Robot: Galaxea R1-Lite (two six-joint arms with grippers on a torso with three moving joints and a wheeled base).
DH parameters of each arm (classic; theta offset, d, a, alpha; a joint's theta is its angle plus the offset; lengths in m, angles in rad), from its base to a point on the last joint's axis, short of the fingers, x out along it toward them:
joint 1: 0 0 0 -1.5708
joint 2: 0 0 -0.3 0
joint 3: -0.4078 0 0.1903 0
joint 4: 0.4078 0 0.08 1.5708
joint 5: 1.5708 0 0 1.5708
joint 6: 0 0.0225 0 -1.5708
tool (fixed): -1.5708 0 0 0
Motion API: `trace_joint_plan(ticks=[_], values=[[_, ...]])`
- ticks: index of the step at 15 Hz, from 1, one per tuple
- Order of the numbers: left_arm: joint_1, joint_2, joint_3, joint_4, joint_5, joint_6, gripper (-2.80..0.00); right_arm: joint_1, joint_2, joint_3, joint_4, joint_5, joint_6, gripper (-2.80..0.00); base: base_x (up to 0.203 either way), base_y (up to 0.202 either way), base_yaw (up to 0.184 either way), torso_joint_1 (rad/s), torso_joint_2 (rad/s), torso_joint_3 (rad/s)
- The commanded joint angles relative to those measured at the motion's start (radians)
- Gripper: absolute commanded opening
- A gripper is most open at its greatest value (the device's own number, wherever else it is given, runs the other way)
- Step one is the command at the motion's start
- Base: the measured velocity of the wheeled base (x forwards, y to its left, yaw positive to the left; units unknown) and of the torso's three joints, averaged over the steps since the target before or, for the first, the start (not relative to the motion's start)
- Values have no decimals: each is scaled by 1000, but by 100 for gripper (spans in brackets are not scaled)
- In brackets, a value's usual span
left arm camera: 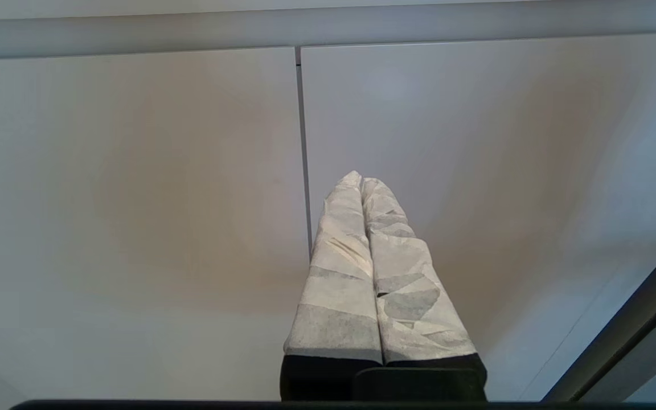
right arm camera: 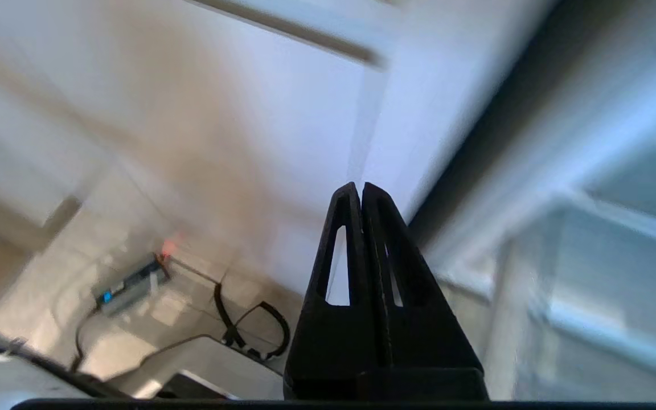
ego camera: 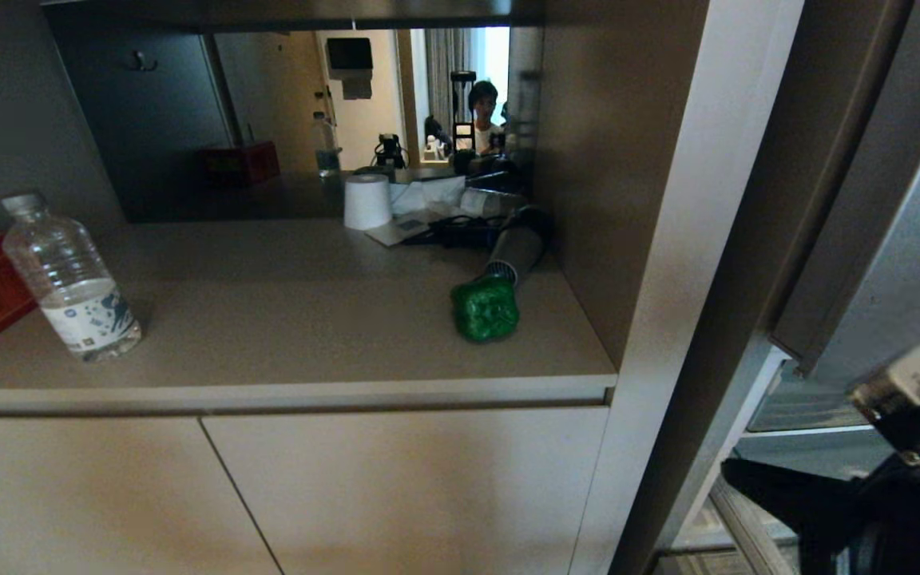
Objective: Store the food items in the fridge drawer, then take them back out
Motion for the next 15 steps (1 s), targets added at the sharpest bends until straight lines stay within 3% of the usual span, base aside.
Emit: trace_joint_plan(ticks=[1, 5, 12, 15], values=[[0, 2, 11, 0, 0, 0, -280, -61, -117, 74, -1, -1, 16, -280, 0, 0, 0, 0, 0, 0], [0, 2, 11, 0, 0, 0, -280, -170, -197, 184, -3, 56, 37, -280, 0, 0, 0, 0, 0, 0], [0, 2, 11, 0, 0, 0, -280, -226, -257, 246, -1, 70, 79, -280, 0, 0, 0, 0, 0, 0], [0, 2, 11, 0, 0, 0, -280, -231, -257, 249, -1, 69, 78, -280, 4, 6, -143, 1, 4, 5]])
